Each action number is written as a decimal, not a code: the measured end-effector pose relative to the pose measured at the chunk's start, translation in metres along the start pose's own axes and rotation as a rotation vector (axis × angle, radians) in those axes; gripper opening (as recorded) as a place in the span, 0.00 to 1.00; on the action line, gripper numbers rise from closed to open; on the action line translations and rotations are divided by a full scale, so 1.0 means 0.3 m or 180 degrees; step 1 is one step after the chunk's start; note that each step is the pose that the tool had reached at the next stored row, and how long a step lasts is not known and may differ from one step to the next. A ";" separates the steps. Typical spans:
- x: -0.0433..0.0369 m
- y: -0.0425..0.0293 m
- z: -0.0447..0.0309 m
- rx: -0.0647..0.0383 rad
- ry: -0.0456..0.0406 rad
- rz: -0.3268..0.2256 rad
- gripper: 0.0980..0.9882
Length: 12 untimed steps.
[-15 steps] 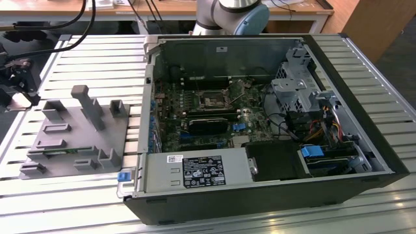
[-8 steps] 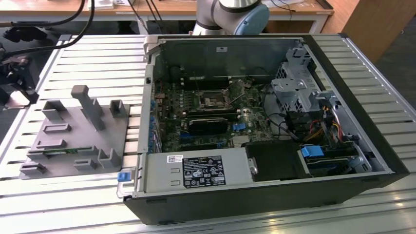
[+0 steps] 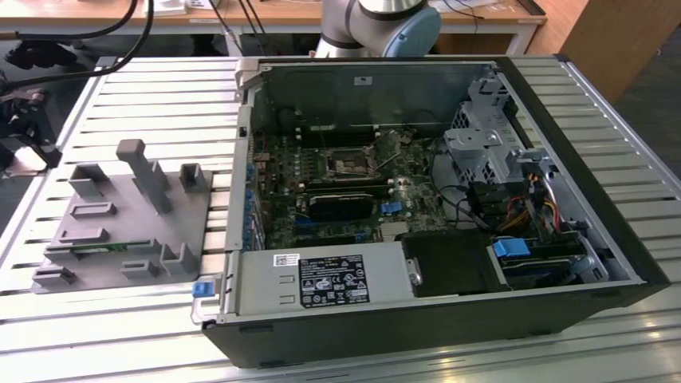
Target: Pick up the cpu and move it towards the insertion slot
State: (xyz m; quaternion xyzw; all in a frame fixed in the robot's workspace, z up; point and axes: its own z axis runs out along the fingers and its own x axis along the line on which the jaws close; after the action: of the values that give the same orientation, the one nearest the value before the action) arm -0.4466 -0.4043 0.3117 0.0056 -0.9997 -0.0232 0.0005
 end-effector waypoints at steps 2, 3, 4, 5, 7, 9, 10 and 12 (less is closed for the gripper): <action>0.000 0.000 -0.003 0.0000 -0.0001 0.0000 0.50; 0.000 0.000 -0.004 0.0000 -0.0001 0.0000 0.50; 0.000 0.000 -0.005 0.0001 0.0000 0.0000 0.50; 0.000 0.000 -0.007 0.0001 0.0000 0.0000 0.50; 0.000 0.000 -0.010 0.0001 0.0000 0.0000 0.50; 0.000 0.001 -0.012 0.0001 -0.0001 0.0000 0.50; 0.000 0.001 -0.013 0.0001 -0.0001 0.0000 0.50; 0.000 0.001 -0.016 0.0001 0.0000 0.0000 0.50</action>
State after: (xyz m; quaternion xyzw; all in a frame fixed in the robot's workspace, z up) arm -0.4466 -0.4043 0.3166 0.0056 -0.9997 -0.0231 0.0004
